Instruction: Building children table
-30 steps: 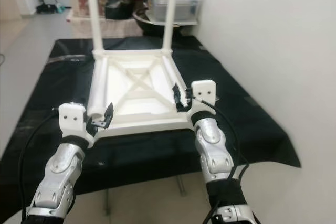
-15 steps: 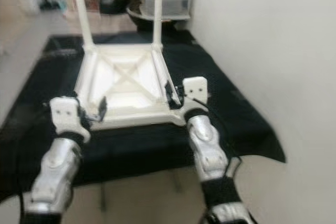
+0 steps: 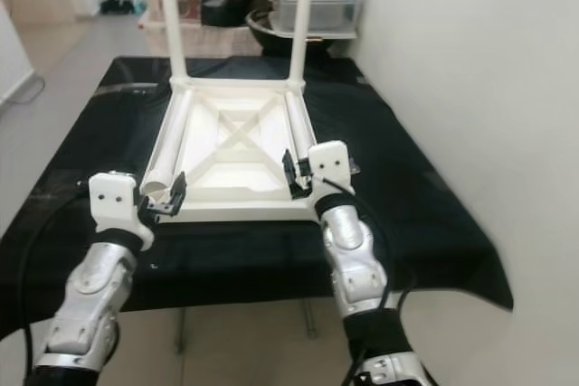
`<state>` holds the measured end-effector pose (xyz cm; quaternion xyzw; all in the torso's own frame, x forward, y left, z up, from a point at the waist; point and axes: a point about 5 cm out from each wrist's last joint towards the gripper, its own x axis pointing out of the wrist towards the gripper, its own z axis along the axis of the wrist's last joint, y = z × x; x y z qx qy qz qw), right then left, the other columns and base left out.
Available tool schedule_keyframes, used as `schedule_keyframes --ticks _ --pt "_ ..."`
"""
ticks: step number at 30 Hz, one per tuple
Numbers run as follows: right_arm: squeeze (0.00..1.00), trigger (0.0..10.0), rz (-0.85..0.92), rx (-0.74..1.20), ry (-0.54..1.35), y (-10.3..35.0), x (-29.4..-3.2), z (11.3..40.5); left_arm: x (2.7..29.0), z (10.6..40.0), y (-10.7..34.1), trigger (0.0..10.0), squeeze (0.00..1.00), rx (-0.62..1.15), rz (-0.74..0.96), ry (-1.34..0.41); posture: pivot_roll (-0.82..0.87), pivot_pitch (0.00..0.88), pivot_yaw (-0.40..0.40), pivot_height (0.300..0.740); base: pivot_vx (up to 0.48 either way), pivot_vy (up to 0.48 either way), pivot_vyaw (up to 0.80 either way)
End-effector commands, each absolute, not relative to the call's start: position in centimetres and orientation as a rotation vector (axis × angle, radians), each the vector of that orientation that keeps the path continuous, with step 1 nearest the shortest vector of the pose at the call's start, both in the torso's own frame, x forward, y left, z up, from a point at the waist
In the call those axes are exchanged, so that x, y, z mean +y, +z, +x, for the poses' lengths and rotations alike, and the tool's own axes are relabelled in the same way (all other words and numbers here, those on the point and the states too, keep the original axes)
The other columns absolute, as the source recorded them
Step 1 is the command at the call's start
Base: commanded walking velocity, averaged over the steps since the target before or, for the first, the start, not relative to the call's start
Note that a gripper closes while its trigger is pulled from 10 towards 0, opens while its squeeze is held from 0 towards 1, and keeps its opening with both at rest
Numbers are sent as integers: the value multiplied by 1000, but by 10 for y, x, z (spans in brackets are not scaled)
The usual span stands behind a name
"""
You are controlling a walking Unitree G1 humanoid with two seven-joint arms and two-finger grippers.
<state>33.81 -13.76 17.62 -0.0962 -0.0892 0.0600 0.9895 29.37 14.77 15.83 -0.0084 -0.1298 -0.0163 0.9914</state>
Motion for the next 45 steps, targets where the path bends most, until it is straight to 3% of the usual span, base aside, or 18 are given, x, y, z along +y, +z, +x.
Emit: schedule_keyframes --ticks 1,23,30,38,40,45 --pt "0 10000 -196 -170 109 176 -140 339 148 294 158 10000 0 -264 -30 -33 -38 0 -79 740 277 0 0" --pt "0 10000 -204 -172 90 173 -146 339 143 294 159 10000 0 -269 -40 -44 -43 0 -83 740 317 0 208" --pt "0 10000 -248 -183 109 173 -146 337 142 293 160 10000 0 -279 -39 -44 -42 0 -84 740 0 0 0" --pt "0 10000 -327 -182 303 180 -156 322 143 293 157 10000 0 -263 -32 -49 -63 0 -68 740 0 0 0" --pt "0 10000 -404 -139 489 185 -171 306 141 294 154 10000 0 -250 -30 -58 -83 0 -60 740 0 0 0" --pt "0 10000 -528 -28 710 184 -192 285 140 295 151 10000 0 -236 -31 -66 -89 0 -59 740 0 0 0"
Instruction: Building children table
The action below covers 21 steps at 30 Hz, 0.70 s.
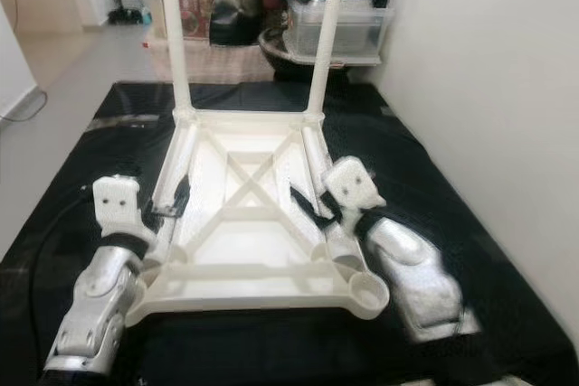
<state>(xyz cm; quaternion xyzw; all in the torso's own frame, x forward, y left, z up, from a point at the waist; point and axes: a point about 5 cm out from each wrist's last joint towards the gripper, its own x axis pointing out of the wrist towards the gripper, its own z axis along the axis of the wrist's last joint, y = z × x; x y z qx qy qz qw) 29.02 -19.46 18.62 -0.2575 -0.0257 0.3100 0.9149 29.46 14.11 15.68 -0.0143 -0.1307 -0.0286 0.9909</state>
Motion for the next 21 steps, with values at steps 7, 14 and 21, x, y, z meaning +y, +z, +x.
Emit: schedule_keyframes --ticks 7,14,21 --pt "0 10000 -704 140 888 160 -206 273 139 296 150 10000 0 -230 -34 -65 -82 0 -71 740 0 0 0" --pt "0 10000 -837 197 852 153 -212 286 139 297 150 10000 0 -233 -34 -60 -72 0 -77 740 0 0 0" --pt "0 10000 -935 294 880 150 -225 287 139 297 150 10000 0 -237 -32 -58 -76 0 -73 740 0 0 0"
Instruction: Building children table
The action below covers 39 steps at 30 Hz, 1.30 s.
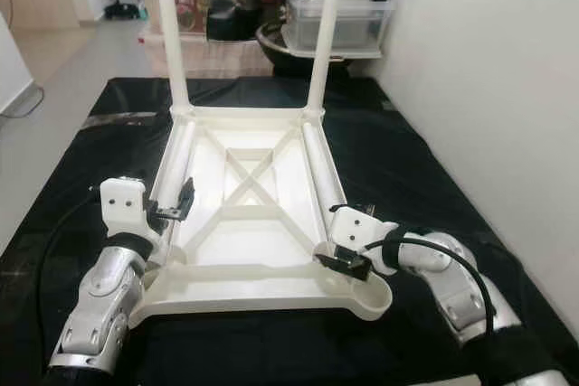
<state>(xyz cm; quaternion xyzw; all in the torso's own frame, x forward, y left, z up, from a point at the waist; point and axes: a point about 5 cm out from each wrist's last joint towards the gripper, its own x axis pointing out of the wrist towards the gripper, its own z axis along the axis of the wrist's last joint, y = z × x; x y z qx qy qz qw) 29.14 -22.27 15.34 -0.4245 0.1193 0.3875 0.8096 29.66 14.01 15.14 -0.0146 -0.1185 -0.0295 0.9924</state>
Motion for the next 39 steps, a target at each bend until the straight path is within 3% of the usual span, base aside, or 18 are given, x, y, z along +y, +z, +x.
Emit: schedule_keyframes --ticks 1,13,39 --pt "0 10000 -935 294 880 150 -225 287 139 297 150 10000 0 -237 -32 -58 -76 0 -73 740 0 0 0" --pt "0 10000 -1038 374 933 156 -250 292 139 299 150 10000 0 -235 -36 -63 -80 0 -80 740 0 0 0" --pt "0 10000 -1028 342 892 175 -261 306 137 299 149 10000 0 -234 -45 -64 -85 0 -79 740 0 0 0"
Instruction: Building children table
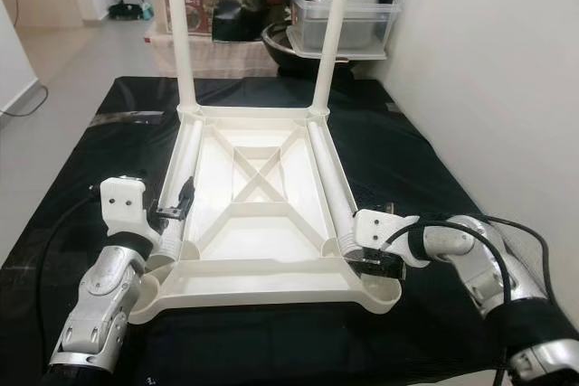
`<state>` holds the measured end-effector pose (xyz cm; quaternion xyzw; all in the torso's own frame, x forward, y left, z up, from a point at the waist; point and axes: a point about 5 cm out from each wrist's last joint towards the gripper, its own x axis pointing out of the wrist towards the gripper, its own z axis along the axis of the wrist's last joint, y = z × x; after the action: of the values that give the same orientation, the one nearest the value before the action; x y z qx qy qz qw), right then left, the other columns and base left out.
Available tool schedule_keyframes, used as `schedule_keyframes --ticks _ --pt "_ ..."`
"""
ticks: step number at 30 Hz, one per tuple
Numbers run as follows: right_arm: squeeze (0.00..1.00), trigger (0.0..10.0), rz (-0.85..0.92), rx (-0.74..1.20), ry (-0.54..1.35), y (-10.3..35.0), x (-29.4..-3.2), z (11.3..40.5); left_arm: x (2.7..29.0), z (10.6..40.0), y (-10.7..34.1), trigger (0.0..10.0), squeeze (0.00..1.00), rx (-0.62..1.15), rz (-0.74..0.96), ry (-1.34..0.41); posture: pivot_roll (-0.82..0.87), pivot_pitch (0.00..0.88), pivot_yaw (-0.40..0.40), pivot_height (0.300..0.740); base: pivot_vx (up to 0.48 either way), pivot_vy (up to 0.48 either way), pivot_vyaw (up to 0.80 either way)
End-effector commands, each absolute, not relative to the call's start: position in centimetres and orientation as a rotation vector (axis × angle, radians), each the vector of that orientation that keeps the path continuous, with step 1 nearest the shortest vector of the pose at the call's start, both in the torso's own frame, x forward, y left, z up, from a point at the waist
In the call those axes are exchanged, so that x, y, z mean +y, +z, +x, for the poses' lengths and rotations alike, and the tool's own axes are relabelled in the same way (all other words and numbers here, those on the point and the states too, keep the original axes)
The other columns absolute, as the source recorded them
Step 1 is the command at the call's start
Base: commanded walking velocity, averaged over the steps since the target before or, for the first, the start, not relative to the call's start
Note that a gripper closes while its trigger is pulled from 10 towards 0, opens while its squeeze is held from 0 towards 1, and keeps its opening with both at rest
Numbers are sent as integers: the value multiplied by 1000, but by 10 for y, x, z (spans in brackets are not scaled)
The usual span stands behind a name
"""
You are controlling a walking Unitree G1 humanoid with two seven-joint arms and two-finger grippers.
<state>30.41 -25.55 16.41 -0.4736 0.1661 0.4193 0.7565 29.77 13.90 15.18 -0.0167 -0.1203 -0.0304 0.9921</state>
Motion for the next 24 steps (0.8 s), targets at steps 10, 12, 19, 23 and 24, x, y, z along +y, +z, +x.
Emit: schedule_keyframes --ticks 10,12,19,23,24 --pt "0 10000 -998 369 923 176 -269 303 136 299 149 10000 0 -232 -46 -69 -90 0 -78 740 0 0 0" --pt "0 10000 -1010 375 917 174 -270 303 136 299 149 10000 0 -232 -46 -70 -91 0 -77 740 0 0 0" --pt "0 10000 -1049 376 876 170 -269 309 135 299 148 10000 0 -230 -45 -69 -88 0 -81 740 0 0 0" --pt "0 10000 -1041 339 774 171 -265 319 134 299 148 10000 0 -230 -46 -67 -85 0 -84 740 0 0 0" --pt "0 10000 -1041 339 774 171 -265 319 134 299 148 10000 0 -230 -46 -67 -85 0 -84 740 0 0 0"
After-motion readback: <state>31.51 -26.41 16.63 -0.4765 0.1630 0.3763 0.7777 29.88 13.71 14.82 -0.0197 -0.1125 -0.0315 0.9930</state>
